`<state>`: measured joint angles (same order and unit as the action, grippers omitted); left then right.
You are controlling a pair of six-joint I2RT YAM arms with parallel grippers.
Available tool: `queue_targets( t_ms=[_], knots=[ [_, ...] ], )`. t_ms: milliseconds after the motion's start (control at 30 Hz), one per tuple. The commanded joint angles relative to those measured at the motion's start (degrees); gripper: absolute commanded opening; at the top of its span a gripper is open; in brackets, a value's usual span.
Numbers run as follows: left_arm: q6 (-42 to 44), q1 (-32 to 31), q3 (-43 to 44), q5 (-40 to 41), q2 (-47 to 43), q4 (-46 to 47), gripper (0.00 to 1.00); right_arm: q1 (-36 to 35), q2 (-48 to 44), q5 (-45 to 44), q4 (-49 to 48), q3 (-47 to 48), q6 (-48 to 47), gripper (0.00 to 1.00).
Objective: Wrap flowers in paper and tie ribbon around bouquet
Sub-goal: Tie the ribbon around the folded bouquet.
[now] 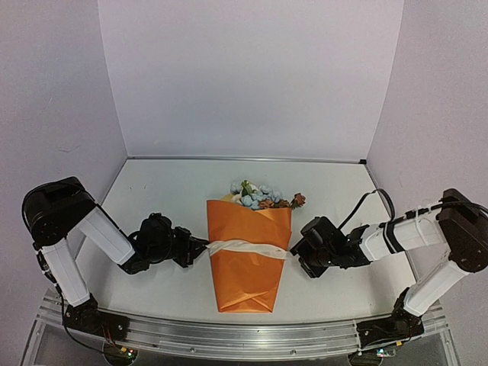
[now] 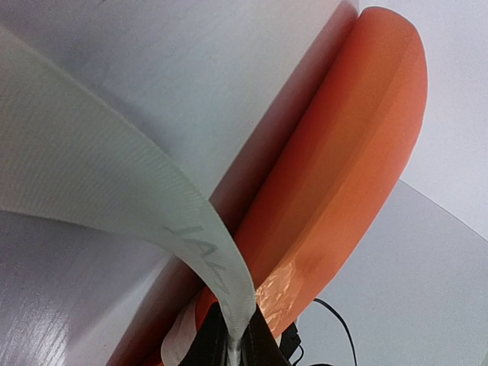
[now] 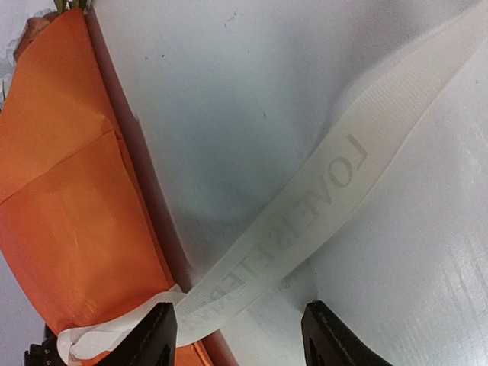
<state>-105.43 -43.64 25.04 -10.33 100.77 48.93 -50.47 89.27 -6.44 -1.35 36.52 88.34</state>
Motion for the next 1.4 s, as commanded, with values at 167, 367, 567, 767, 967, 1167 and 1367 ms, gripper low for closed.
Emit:
queue_targets(
  t_ms=[167,367,567,767,967,1167,1367],
  knots=[
    [0.89,1.52,0.69,-5.02,-1.19,0.82,0.09,-0.68,4.31,1.15,-10.38,-2.14,5.97,0.64],
    [0.77,1.73,0.36,-5.21,-1.54,0.62,0.02,-0.67,7.28,-0.86,-18.07,-5.1,9.54,0.54],
    [0.96,1.81,0.41,-5.26,-1.54,-0.03,0.0,-0.64,5.36,-4.0,-18.07,-7.28,9.23,0.46],
    [1.01,1.97,-0.05,-5.13,-1.87,-0.02,0.0,-0.56,5.38,-5.32,-18.22,-7.61,8.69,0.31],
    [1.32,2.27,-0.97,-4.89,-2.64,-0.02,0.0,-0.6,4.93,-6.07,-18.29,-7.44,7.38,0.12],
    [2.43,2.7,-1.83,-4.62,-4.1,-1.27,0.0,-0.55,5.2,-5.78,-18.24,-6.69,6.27,0.01],
    [6.28,3.39,-1.03,-5.53,-5.75,-7.16,0.0,-0.47,4.63,-6.36,-17.58,-5.61,2.48,0.0]
  ],
)
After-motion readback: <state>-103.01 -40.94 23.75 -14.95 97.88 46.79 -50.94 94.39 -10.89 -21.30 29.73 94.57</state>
